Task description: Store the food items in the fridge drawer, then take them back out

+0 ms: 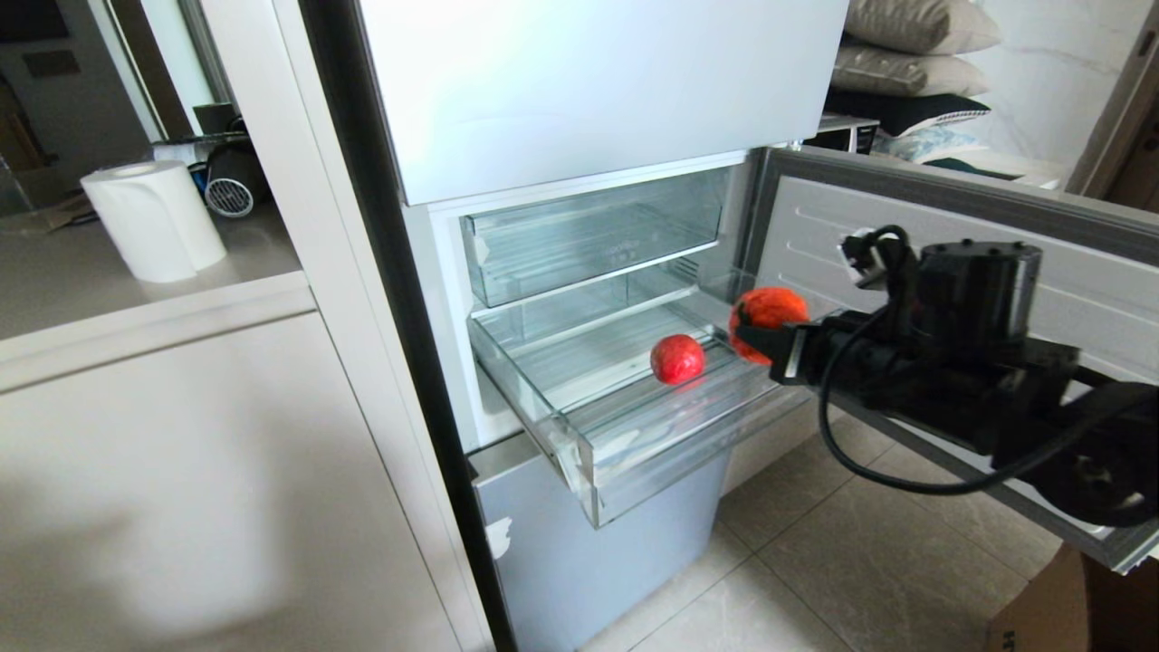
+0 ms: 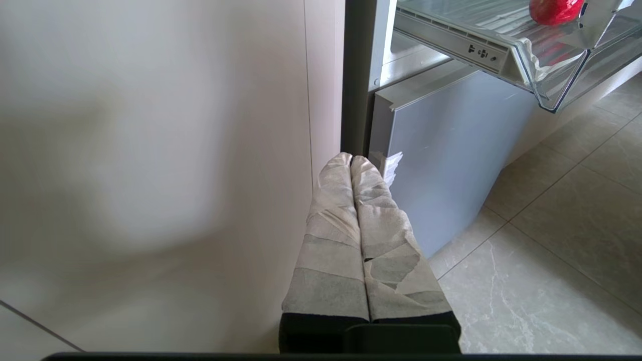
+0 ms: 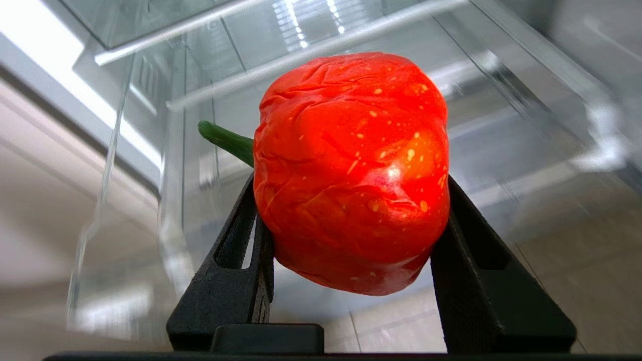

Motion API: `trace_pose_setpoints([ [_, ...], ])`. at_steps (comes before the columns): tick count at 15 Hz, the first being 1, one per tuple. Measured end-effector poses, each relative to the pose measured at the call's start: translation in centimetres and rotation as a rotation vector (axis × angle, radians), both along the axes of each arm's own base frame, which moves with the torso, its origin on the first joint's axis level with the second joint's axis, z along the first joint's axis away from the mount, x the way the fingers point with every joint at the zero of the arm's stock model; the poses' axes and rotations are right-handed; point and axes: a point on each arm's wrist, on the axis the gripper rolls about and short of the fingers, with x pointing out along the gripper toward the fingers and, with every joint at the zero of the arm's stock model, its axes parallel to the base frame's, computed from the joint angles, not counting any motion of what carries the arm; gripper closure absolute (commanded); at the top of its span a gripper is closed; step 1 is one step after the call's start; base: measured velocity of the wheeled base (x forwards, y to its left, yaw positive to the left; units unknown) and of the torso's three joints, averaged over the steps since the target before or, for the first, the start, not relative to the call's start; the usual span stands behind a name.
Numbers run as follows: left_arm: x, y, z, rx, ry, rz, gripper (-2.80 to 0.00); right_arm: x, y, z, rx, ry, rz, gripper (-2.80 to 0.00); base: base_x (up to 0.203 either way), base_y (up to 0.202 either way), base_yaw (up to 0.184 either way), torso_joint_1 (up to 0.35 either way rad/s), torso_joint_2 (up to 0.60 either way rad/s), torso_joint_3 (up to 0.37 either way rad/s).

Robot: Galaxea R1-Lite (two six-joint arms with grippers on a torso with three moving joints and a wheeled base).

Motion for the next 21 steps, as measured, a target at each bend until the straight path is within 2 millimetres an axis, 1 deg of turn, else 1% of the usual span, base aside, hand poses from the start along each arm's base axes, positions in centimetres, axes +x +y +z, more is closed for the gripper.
trace_pose_setpoints([
  [2,0.0,0.0,0.0,0.000,0.000,0.000,0.00,2.7,2.6,0.3,0.002,-0.023,0.020,0.00,0.000,0.000,0.000,0.000,0.00,0.000],
  [5,0.0,0.0,0.0,0.000,0.000,0.000,0.00,6.7,5.6,-0.5,-0.021,-0.045,0.041,0.00,0.000,0.000,0.000,0.000,0.00,0.000],
  [8,0.0,0.0,0.0,0.000,0.000,0.000,0.00,9.7,7.8,-2.2,-0.064,-0.044,0.061,0.00,0.000,0.000,0.000,0.000,0.00,0.000],
  [10,0.0,0.0,0.0,0.000,0.000,0.000,0.00,11.3,8.6,-3.1,-0.076,-0.039,0.064,0.00,0.000,0.000,0.000,0.000,0.00,0.000],
  [12,0.0,0.0,0.0,0.000,0.000,0.000,0.00,12.6,8.8,-3.5,-0.084,-0.023,0.061,0.00,0.000,0.000,0.000,0.000,0.00,0.000],
  [14,0.0,0.0,0.0,0.000,0.000,0.000,0.00,13.6,9.0,-3.8,-0.101,0.018,0.069,0.00,0.000,0.000,0.000,0.000,0.00,0.000],
  [18,0.0,0.0,0.0,0.000,0.000,0.000,0.00,14.7,9.6,-4.4,-0.131,0.110,0.076,0.00,0.000,0.000,0.000,0.000,0.00,0.000],
  [21,0.0,0.0,0.0,0.000,0.000,0.000,0.00,15.0,9.9,-5.1,-0.136,0.122,0.080,0.00,0.000,0.000,0.000,0.000,0.00,0.000],
])
